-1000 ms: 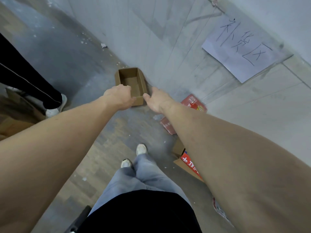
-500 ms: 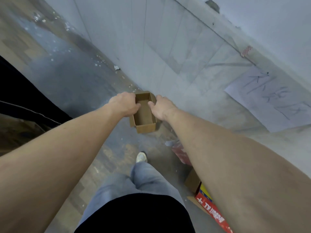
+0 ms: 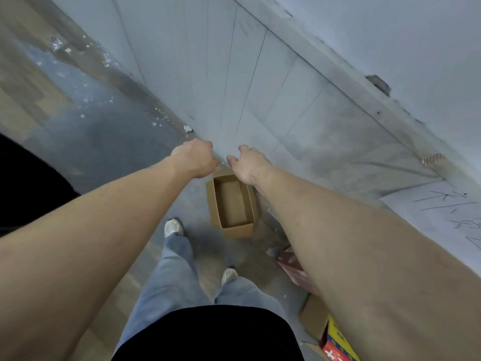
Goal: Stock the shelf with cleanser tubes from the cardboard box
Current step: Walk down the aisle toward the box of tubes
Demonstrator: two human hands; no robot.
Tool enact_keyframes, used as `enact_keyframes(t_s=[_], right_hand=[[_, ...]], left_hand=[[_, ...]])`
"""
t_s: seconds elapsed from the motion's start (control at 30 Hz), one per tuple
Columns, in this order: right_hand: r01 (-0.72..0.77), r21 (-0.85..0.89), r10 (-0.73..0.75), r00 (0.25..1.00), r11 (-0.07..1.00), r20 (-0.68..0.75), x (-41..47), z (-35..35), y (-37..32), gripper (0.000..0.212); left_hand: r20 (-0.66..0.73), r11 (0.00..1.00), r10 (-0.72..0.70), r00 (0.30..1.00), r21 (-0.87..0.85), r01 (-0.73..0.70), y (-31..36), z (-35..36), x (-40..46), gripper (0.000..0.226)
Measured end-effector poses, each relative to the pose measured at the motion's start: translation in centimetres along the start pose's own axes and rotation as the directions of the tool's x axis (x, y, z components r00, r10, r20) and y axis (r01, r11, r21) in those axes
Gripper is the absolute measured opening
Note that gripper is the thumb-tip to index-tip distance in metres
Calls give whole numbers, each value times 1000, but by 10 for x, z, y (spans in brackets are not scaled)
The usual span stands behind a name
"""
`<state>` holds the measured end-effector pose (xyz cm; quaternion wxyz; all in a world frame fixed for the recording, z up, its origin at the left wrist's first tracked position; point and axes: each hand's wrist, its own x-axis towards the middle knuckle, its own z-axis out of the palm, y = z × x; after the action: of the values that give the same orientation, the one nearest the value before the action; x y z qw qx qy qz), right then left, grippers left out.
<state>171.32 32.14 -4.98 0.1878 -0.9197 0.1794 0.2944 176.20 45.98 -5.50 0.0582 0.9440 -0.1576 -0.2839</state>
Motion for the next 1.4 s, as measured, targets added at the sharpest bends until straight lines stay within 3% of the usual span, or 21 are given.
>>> enact_keyframes(t_s=[0.27,0.47,0.97,1.4], right_hand=[[-110,71,112,993,991,-29,52,-37,-72,58],[-91,27,92,996,995,-20,101,-61,-132,58],[241,-123,-236,970,963,55,301,-143,-367,59],[413,-274,-378,910,868,173,424,-201,-529,59]], left_hand=[[52,996,70,996,57,-73,-68,-68,76,49],[38,995,92,995,23,-93,-105,-105,114,49],[-71,967,-232,970,-122,223,-288,-258,257,50],[-31,870,-438,898,-266,415,-405,-345,333,54]])
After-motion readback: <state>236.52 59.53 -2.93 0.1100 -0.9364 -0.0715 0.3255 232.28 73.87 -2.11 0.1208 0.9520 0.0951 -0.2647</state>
